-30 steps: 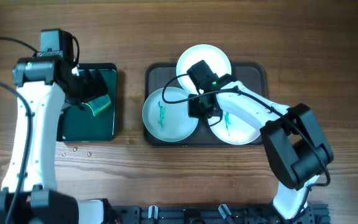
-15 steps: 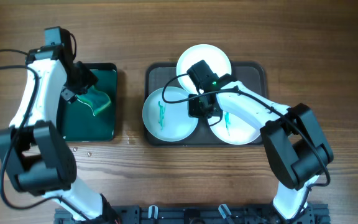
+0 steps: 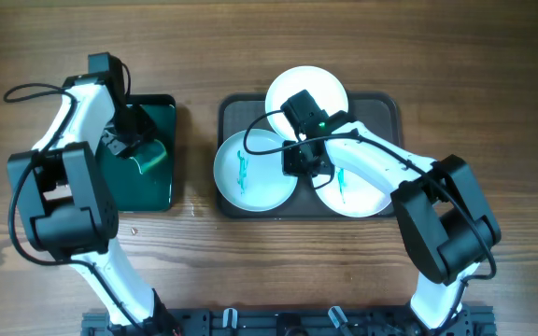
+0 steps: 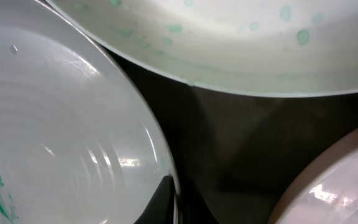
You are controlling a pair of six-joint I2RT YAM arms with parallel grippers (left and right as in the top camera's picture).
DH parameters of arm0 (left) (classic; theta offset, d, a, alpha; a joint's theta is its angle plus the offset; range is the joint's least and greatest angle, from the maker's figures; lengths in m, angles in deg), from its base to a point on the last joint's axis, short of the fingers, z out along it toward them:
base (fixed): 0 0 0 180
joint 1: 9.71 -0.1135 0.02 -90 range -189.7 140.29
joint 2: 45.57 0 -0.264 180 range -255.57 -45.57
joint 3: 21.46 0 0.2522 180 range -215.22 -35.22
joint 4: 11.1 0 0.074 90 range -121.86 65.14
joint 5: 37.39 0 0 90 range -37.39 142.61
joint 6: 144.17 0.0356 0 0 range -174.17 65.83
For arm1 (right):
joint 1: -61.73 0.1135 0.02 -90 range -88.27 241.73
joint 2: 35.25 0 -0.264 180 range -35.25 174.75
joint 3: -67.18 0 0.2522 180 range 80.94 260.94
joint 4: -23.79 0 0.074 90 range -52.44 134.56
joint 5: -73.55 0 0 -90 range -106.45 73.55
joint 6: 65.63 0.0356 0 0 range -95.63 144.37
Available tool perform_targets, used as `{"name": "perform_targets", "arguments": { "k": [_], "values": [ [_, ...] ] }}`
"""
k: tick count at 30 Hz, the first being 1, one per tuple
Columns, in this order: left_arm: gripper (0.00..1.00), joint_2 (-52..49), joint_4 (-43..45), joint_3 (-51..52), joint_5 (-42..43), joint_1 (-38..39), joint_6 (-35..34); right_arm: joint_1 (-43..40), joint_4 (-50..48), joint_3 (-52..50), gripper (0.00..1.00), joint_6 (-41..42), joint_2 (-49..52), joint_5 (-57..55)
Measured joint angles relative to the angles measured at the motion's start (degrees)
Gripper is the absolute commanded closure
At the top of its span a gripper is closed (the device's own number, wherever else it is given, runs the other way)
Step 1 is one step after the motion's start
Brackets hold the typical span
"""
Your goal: Clean dirty plates on tray and stack at the side
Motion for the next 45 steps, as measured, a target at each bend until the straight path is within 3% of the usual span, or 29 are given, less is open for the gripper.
{"name": "perform_targets", "arguments": {
  "k": [1, 8, 14, 20, 25, 34, 45],
  "values": [
    [0.96, -0.1, 0.1, 0.0, 0.0, 0.0, 0.0, 0.0, 0.0, 0.0, 0.96, 0.0, 0.0, 0.0],
    [0.96, -0.1, -0.8, 0.0, 0.2, 0.0, 0.8, 0.0, 0.0, 0.0, 0.96, 0.0, 0.0, 0.0],
    [0.96, 1.7, -8.9, -1.1, 0.2, 0.0, 2.6, -0.1, -0.1, 0.0, 0.96, 0.0, 0.0, 0.6],
    [0.96, 15.1, -13.9, -4.2, 0.5, 2.3, 6.5, -1.1, -0.1, 0.0, 0.96, 0.0, 0.3, 4.1],
    [0.96, 22.8, -17.3, -5.6, 2.0, 9.7, 8.0, -1.3, 0.0, 0.0, 0.96, -0.4, 0.5, 6.1],
    [0.96, 21.3, -9.6, -0.4, 5.6, 25.0, 8.3, -1.5, 0.6, -0.1, 0.96, -1.8, 0.8, 9.7],
    [0.96, 15.2, -0.8, 8.9, 5.7, 33.1, 8.0, -2.0, 0.0, -0.6, 0.96, -2.6, 1.0, 12.7]
  ]
}}
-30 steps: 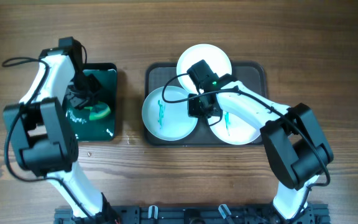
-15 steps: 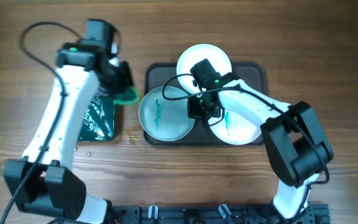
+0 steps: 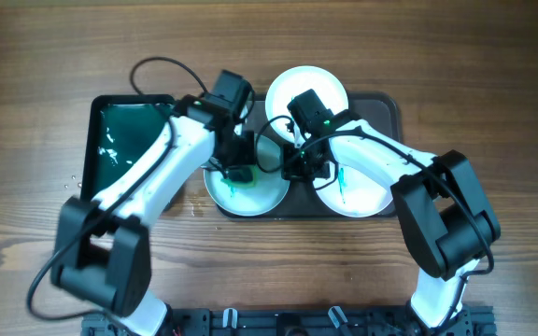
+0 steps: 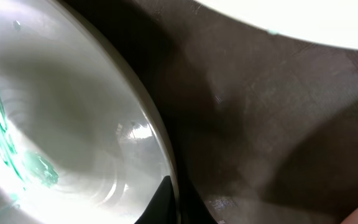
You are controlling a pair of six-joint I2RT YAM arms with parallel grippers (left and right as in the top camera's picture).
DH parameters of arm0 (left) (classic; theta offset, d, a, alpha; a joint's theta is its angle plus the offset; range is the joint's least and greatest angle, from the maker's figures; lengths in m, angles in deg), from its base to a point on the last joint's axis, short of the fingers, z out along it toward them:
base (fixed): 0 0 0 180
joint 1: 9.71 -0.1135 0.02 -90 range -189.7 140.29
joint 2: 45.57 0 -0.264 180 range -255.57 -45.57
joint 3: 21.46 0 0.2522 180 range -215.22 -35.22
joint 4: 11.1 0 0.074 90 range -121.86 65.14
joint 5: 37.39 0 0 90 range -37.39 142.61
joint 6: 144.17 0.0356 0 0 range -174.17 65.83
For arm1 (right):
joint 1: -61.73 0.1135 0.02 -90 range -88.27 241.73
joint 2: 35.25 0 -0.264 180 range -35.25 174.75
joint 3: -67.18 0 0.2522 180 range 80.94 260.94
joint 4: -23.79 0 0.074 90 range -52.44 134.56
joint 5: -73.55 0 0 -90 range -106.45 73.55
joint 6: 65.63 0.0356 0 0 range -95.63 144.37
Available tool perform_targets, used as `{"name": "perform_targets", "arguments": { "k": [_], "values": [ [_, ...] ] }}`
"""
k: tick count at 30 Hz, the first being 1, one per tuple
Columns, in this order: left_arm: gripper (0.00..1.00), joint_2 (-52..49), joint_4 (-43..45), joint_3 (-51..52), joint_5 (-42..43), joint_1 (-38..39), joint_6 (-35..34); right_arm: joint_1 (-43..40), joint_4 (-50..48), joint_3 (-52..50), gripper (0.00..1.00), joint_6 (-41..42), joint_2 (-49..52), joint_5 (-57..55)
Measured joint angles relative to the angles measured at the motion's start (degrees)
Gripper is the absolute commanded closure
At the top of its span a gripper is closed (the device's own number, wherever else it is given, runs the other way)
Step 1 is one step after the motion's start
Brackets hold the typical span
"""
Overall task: Clean dirty plates on tray and stack at the side
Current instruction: 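Move the sponge with the left gripper onto the lower-left plate, then scrub the plate surface with the sponge while right gripper holds the rim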
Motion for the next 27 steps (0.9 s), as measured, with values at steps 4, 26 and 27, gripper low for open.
{"name": "perform_targets", "arguments": {
  "k": [4, 26, 27],
  "values": [
    [0.96, -4.3, 0.4, 0.5, -1.6, 0.0, 0.0, -0.6, 0.4, 0.0, 0.96, 0.0, 0.0, 0.3],
    [0.96, -11.0, 7.3, -0.4, 0.9, 4.6, -0.6, -3.7, 3.1, 0.0, 0.96, 0.0, -0.1, -1.5],
    [0.96, -11.0, 7.8, -0.4, 3.2, 4.6, 0.1, -3.7, 3.1, 0.0, 0.96, 0.0, -0.1, -1.5]
  ]
}}
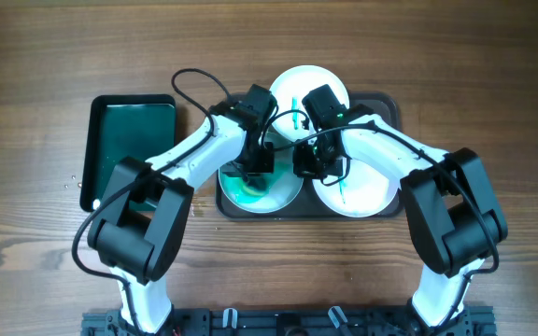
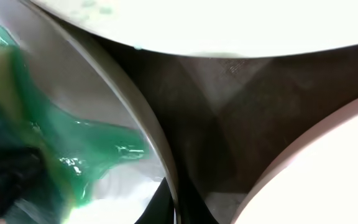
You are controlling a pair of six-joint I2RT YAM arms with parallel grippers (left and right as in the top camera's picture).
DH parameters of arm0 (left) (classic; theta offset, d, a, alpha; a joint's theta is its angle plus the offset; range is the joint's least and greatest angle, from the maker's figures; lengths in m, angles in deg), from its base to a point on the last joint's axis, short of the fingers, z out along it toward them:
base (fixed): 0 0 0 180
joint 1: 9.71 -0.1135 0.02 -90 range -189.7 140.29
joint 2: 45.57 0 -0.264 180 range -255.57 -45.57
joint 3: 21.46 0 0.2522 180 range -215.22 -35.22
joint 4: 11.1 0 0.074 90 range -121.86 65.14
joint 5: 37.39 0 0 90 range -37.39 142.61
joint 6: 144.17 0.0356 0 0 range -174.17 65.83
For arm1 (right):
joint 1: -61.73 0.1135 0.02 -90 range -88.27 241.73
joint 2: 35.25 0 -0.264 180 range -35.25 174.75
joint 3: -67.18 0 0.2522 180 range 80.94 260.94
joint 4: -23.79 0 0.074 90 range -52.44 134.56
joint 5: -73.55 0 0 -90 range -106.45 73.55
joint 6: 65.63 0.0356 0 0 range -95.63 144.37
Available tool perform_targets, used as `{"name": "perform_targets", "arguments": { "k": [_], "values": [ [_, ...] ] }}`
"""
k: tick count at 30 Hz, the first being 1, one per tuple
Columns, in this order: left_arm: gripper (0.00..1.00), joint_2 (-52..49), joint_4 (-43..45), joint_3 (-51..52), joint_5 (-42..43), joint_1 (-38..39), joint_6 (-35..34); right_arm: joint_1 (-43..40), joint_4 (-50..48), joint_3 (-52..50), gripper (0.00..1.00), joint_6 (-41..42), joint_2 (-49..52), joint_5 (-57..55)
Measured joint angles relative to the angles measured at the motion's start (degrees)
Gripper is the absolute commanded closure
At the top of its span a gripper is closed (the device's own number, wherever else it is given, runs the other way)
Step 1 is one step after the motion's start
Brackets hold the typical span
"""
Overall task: Clean dirty plates on tray and stack at the side
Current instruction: 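Scrub the plate surface with the sponge while right gripper holds the rim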
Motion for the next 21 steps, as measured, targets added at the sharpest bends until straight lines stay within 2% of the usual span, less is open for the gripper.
{"name": "perform_targets", "arguments": {
  "k": [3, 10, 13, 18, 21],
  "values": [
    [0.96, -0.3, 1.2, 0.0, 6.9, -0.2, 1.5, 0.0, 0.0, 0.0, 0.96, 0.0, 0.0, 0.0],
    [0.96, -0.6, 1.4, -0.9, 12.8, -3.9, 1.7, 0.0, 0.0, 0.0, 0.96, 0.0, 0.0, -0.1],
    [0.96, -0.7, 0.8, -1.8, 8.6, -5.5, -1.0, 0.0, 0.0, 0.0, 0.96, 0.0, 0.0, -0.1],
    [0.96, -0.6, -4.7, -2.9, -4.8, -5.6, -8.5, 0.2, -0.5, 0.0, 0.96, 0.0, 0.0, -0.1],
    [0.96, -0.6, -5.5, -3.0, -8.3, -4.9, -10.7, 0.3, -0.7, 0.0, 0.96, 0.0, 0.0, -0.1]
  ]
}}
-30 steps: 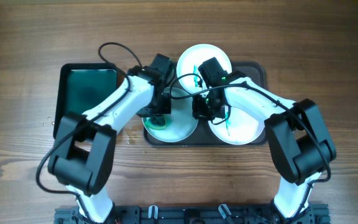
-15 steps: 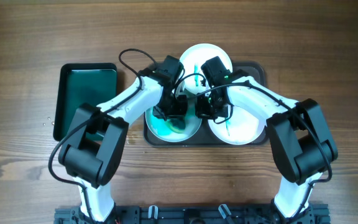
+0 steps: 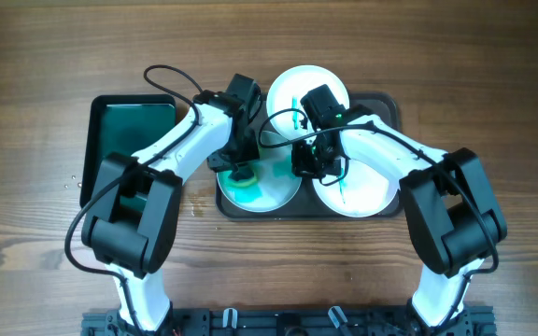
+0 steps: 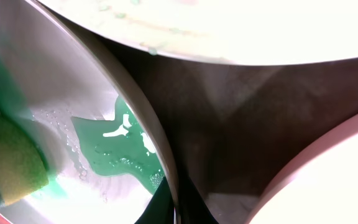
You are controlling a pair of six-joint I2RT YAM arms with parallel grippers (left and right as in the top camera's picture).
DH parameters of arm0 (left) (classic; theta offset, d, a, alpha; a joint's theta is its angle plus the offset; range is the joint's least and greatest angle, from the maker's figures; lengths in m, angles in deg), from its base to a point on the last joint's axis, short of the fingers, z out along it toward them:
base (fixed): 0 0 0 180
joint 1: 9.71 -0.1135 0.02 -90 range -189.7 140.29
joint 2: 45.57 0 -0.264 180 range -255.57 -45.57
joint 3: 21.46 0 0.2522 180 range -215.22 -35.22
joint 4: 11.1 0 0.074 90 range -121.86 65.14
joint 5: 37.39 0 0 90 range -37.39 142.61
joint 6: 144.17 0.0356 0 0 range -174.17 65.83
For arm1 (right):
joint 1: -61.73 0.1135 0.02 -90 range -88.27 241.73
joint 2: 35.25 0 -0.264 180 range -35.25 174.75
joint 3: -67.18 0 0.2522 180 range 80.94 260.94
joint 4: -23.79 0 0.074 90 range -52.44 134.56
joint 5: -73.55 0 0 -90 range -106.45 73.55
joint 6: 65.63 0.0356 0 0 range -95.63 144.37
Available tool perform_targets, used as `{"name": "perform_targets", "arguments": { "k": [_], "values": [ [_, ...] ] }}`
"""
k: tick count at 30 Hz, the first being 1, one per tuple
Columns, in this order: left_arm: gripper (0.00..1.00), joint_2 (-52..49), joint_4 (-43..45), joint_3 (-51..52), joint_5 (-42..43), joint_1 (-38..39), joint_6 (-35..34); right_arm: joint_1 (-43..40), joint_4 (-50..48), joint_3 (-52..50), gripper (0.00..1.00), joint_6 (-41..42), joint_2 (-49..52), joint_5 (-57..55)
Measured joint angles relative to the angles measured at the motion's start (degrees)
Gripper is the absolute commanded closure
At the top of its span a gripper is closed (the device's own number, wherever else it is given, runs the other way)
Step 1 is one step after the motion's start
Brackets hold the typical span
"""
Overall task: Clean dirty plates on tray and stack at the side
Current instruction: 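Scrub the plate surface with the sponge while right gripper holds the rim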
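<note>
Three white plates lie on the dark tray: a left plate, a back plate and a right plate with green marks. My right gripper is shut on the left plate's right rim, which runs between its fingers. My left gripper is shut on a yellow-green sponge that presses on the left side of that plate. A green soapy puddle lies on the plate beside the rim.
A dark basin of green liquid stands left of the tray on the wooden table. The back plate's edge and the right plate's edge crowd my right gripper on both sides.
The sponge has moved to the left on the left plate, uncovering a green soapy puddle near the rim. My right gripper keeps its hold on the rim.
My left gripper held the sponge at the basin while my right gripper pinched the left plate's rim. Then the sponge was over that plate, whose green marks still showed. Later green soap covered the plate's middle, and now the sponge is at its left side.
</note>
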Motion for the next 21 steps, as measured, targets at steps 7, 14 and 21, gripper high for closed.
{"name": "perform_targets", "arguments": {
  "k": [7, 14, 21],
  "values": [
    [0.96, 0.0, 2.4, 0.0, 7.8, 0.7, 1.9, 0.0, 0.0, 0.0, 0.96, 0.0, 0.0, 0.0],
    [0.96, -0.1, 5.7, 0.0, 23.6, 3.9, 6.1, 0.0, 0.0, 0.0, 0.96, 0.0, 0.0, 0.1],
    [0.96, -0.1, 5.9, 0.0, 15.4, 2.3, 4.4, 0.0, 0.0, 0.0, 0.96, 0.0, 0.0, 0.1]
  ]
}}
